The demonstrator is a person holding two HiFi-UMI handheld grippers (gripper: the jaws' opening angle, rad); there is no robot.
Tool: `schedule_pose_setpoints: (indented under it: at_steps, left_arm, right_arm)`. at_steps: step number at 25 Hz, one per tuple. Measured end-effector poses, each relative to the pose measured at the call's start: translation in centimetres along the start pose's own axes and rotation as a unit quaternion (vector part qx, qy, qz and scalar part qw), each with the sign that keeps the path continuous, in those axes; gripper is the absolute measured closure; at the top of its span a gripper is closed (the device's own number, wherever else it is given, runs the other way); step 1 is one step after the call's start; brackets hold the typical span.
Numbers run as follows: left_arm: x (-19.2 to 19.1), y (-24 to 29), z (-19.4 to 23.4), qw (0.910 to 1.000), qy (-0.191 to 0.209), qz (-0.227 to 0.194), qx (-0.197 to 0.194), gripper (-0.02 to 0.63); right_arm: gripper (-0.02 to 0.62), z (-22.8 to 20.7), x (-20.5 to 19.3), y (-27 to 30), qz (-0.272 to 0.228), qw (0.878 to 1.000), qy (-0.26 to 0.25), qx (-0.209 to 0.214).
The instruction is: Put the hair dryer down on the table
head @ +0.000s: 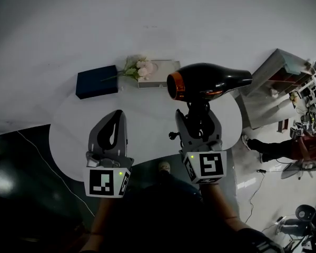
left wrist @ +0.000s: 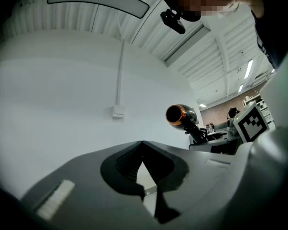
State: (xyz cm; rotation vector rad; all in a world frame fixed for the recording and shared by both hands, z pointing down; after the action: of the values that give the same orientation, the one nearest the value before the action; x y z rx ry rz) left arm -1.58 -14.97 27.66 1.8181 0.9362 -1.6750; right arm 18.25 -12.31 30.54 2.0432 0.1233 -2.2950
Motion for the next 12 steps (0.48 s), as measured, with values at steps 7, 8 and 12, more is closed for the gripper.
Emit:
schedule_pose_setpoints:
  at_steps: [7,8,12]
  left_arm:
    - [-0.6,2.4,-0.1,0.9985,-0.001,0.005,0.055,0.594]
    - [-0.7,2.5,-0.3,0.9980,-0.001,0.008,0.062,0.594]
    - [-0.9,2.6,-1.1,0.9962,0.002,0.016,0.086,0.594]
  right_arm:
    - [0.336,-1.8,-1.2,3.6,0.000,0.999,0.002,0.053]
    - [0.335,-1.9,-1.3,3.8,0.000,0.998,0.002,0.060]
    - [0.335,-2.1,-2.0,4.3,0.000,0.996,0.003,0.085]
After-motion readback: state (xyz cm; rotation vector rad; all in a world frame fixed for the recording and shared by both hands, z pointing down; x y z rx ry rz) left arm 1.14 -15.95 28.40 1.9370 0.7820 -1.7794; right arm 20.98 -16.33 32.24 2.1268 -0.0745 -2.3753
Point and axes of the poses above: the fingertips, and each gripper's own axes: y forward along the fingers, z to its left, x out of its top, the point moved 4 cm from there along -y, backward along the fingers, and after that the axes turned 13 degrees about -x, right-handed, at the moved point
